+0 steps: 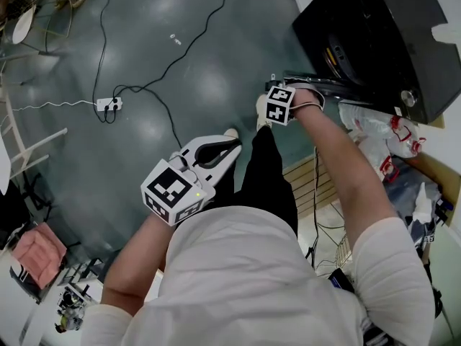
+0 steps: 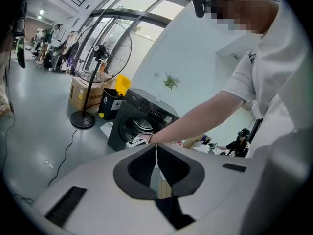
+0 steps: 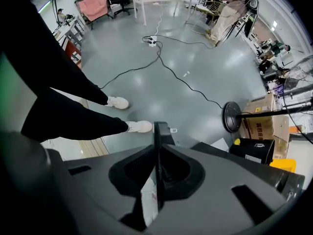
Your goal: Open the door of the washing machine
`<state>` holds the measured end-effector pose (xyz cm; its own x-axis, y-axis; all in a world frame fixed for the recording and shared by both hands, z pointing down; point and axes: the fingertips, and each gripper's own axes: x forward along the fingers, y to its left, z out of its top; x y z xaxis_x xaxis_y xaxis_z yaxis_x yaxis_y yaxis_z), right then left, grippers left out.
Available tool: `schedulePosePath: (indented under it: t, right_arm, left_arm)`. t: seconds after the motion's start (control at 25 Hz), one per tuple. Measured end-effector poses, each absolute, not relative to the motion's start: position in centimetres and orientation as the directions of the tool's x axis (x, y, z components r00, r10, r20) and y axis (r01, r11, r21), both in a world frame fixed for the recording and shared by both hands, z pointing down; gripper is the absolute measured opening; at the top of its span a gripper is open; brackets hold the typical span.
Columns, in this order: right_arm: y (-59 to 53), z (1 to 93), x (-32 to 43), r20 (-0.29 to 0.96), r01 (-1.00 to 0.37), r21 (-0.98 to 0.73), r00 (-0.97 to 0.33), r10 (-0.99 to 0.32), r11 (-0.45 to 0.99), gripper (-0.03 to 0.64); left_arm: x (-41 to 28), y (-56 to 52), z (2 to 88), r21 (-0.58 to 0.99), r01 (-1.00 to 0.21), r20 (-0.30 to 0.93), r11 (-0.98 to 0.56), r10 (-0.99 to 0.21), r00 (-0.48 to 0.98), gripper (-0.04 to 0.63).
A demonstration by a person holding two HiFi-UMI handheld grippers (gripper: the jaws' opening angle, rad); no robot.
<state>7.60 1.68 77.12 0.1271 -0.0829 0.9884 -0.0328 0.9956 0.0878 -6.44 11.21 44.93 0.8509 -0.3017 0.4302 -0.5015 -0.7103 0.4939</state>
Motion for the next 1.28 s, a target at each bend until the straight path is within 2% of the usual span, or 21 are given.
schedulePosePath:
  t: [0.48,1.28]
  right_arm:
    - [10.6,77.4,9.2,0.988,0.077,0.022,0.154,-0.034,0.997,0.055]
    - [18.6,77.1,10.8,0.981,0.186,-0.056,0.191,0.02,0.981,0.057]
  left_arm:
    - [-5.8,14.6,45.1,0.484,-0.429,0.422,-0.763,-0.226,0.878,0.02]
    - [-5.3,15.3,45.2,0.497,-0.312,0.406,-0.81,-0.1,0.908,0.02]
